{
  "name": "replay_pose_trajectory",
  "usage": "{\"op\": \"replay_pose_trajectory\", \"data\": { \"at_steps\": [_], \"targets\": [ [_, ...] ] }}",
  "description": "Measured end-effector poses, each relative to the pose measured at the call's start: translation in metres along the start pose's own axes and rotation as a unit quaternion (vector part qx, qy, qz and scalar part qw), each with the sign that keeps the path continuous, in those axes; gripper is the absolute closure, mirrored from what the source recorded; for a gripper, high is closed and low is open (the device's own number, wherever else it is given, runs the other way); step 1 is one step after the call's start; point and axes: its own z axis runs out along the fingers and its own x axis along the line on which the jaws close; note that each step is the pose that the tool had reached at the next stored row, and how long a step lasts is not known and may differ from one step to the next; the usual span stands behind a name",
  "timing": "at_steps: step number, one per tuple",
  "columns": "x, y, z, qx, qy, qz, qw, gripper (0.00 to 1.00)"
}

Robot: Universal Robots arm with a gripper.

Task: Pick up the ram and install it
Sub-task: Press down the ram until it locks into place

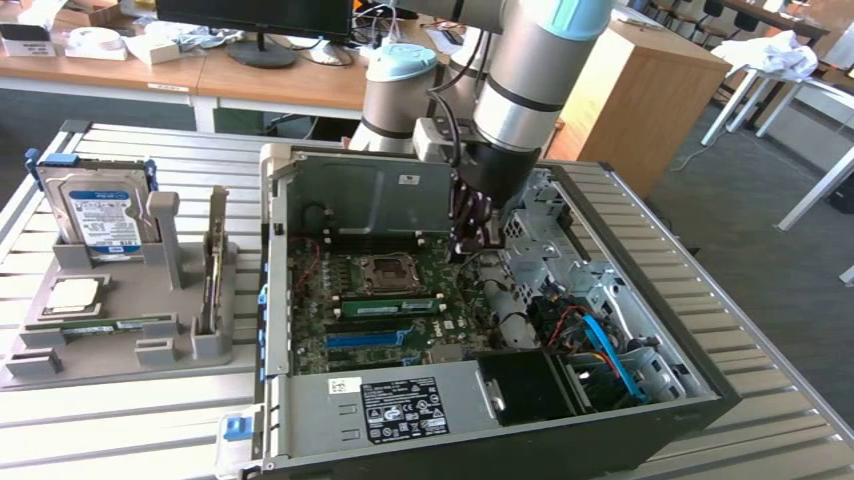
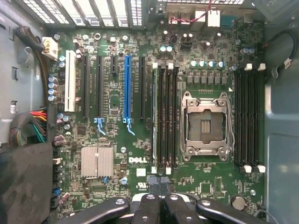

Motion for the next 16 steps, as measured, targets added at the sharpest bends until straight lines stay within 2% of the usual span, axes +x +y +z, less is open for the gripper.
{"op": "replay_pose_trajectory", "data": {
  "at_steps": [11, 16],
  "targets": [
    [0.0002, -0.0001, 0.0031, -0.0001, 0.0, 0.0, 1.0, 0.9],
    [0.0004, -0.0003, 0.0082, -0.0001, 0.0, 0.0, 1.0, 0.9]
  ]
}}
